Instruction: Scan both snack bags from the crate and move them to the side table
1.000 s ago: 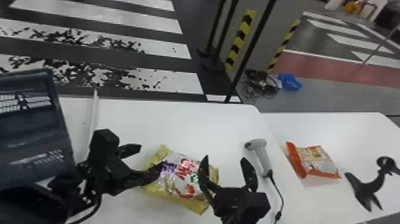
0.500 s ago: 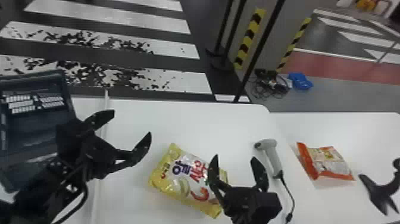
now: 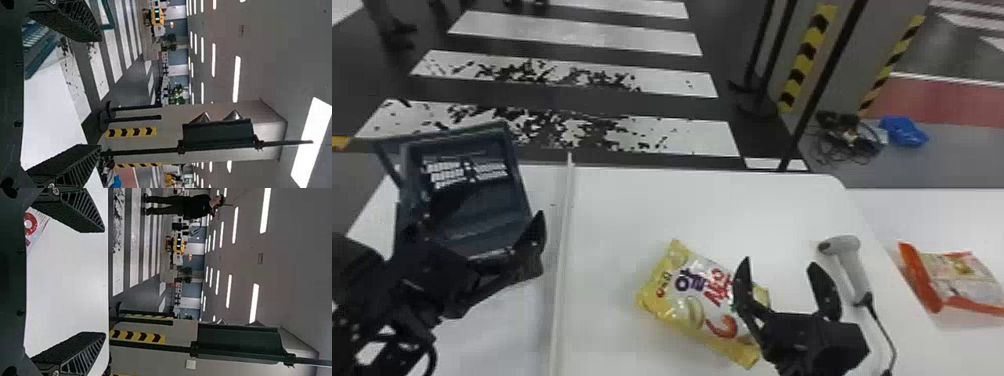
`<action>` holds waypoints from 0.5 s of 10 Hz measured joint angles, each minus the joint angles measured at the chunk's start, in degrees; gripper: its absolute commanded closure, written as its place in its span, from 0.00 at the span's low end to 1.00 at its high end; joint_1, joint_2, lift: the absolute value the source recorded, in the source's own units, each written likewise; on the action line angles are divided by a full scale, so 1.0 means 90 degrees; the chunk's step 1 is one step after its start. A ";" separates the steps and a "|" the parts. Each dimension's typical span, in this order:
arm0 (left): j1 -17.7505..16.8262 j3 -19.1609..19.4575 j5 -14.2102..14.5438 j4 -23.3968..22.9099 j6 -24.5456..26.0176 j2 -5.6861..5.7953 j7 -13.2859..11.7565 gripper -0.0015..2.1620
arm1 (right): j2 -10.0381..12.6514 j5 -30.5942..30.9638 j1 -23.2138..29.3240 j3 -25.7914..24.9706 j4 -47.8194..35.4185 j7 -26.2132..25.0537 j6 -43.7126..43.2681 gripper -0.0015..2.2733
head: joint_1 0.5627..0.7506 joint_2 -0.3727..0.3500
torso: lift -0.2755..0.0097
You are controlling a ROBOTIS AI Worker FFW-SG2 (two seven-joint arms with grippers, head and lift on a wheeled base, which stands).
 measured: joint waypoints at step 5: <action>0.1019 0.0802 0.0743 0.0092 -0.0909 0.0044 0.0057 0.02 | -0.0083 -0.0377 -0.0179 -0.0129 -0.0605 0.0488 0.1436 0.02 | 0.70 0.48 | 0.62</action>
